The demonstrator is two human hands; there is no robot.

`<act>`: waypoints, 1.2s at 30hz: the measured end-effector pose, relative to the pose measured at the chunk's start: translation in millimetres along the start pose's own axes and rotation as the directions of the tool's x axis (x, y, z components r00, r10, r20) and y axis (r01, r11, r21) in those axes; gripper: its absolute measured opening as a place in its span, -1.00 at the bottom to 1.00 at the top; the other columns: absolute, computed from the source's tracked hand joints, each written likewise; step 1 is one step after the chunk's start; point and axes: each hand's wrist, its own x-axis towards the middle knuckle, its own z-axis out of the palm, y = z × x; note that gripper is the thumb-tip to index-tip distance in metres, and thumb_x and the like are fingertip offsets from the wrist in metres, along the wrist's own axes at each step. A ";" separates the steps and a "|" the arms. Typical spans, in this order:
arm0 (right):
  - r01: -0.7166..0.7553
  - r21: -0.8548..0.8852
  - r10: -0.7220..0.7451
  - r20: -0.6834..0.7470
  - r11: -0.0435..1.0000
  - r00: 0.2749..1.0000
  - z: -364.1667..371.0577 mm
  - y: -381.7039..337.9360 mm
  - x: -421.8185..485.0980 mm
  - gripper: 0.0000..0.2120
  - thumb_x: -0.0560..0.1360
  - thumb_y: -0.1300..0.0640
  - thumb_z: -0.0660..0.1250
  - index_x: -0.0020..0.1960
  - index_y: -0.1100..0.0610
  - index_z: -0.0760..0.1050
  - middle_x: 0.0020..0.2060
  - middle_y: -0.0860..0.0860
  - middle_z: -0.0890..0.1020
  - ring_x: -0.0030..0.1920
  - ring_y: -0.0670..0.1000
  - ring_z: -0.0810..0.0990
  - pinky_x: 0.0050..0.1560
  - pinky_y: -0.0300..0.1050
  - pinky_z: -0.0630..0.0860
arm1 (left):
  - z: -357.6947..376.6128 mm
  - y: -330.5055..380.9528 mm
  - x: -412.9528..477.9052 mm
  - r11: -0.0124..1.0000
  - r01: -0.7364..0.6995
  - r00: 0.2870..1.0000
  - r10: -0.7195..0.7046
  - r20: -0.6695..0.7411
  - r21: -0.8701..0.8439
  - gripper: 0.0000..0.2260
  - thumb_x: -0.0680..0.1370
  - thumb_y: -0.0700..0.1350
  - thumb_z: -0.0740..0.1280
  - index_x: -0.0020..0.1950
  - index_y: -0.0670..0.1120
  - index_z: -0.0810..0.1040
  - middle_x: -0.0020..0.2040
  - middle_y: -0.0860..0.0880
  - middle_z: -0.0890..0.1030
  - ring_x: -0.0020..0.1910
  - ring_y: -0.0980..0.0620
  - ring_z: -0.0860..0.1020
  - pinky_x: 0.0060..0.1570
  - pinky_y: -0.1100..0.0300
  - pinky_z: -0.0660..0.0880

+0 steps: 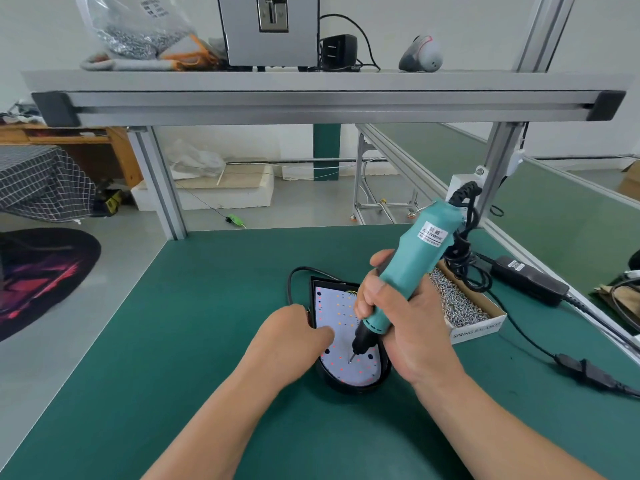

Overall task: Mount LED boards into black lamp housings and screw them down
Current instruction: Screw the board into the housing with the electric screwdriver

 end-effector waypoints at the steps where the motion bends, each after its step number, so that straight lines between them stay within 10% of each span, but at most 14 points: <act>1: 0.006 -0.029 -0.006 0.025 1.000 1.000 1.0 0.0 -1.1 -0.80 0.52 0.20 0.42 0.12 0.05 0.53 -0.33 0.07 0.48 -0.32 0.13 0.44 -0.19 -0.02 0.47 | 0.0 0.3 0.1 1.000 0.002 1.000 -0.002 0.002 0.003 -0.66 0.46 -0.02 0.37 -0.29 -0.01 0.20 -0.60 0.13 0.24 -0.57 0.06 0.15 -0.46 0.18 0.10; 25: 0.058 0.134 -0.064 0.042 0.989 0.997 -8.5 -20.4 7.7 -0.71 0.49 0.30 0.39 0.19 0.17 0.52 -0.31 0.08 0.48 -0.24 0.13 0.48 -0.05 0.04 0.52 | -8.5 2.0 -6.4 0.998 -0.027 0.998 0.030 0.048 -0.065 -0.45 0.54 0.26 0.37 -0.32 -0.01 0.11 -0.44 0.11 0.16 -0.44 0.02 0.14 -0.39 0.12 0.09; 28: 0.018 0.234 0.002 -0.083 0.972 0.997 -15.0 -21.3 11.0 -0.74 0.45 0.28 0.40 0.12 0.13 0.53 -0.34 0.05 0.41 -0.27 0.07 0.44 -0.11 -0.05 0.51 | -20.9 2.2 -1.1 0.972 -0.001 1.000 -0.006 -0.026 -0.234 -0.65 0.64 -0.01 0.23 -0.28 0.00 0.19 -0.35 -0.03 0.25 -0.38 -0.03 0.18 -0.33 0.11 0.13; 32: 0.002 0.302 0.055 -0.177 0.953 0.983 -23.7 -19.2 14.5 -0.82 0.51 0.28 0.30 0.07 0.10 0.55 -0.32 0.03 0.37 -0.27 0.04 0.42 -0.14 -0.10 0.49 | -37.9 4.2 -0.6 0.595 0.130 0.990 -0.117 0.075 -0.793 -0.77 0.65 -0.41 0.15 0.18 -0.25 0.56 -0.20 -0.10 0.61 -0.44 0.09 0.44 -0.49 0.27 0.32; 36: 0.003 0.321 0.064 -0.199 0.947 0.978 -26.3 -17.2 16.4 -0.83 0.51 0.27 0.31 0.06 0.10 0.56 -0.31 0.03 0.38 -0.27 0.04 0.42 -0.15 -0.11 0.50 | -36.4 10.3 -4.6 0.345 0.191 0.981 -0.071 0.178 -0.919 -0.77 0.67 -0.46 0.14 0.23 -0.39 0.54 -0.10 -0.20 0.74 -0.43 0.11 0.50 -0.54 0.32 0.34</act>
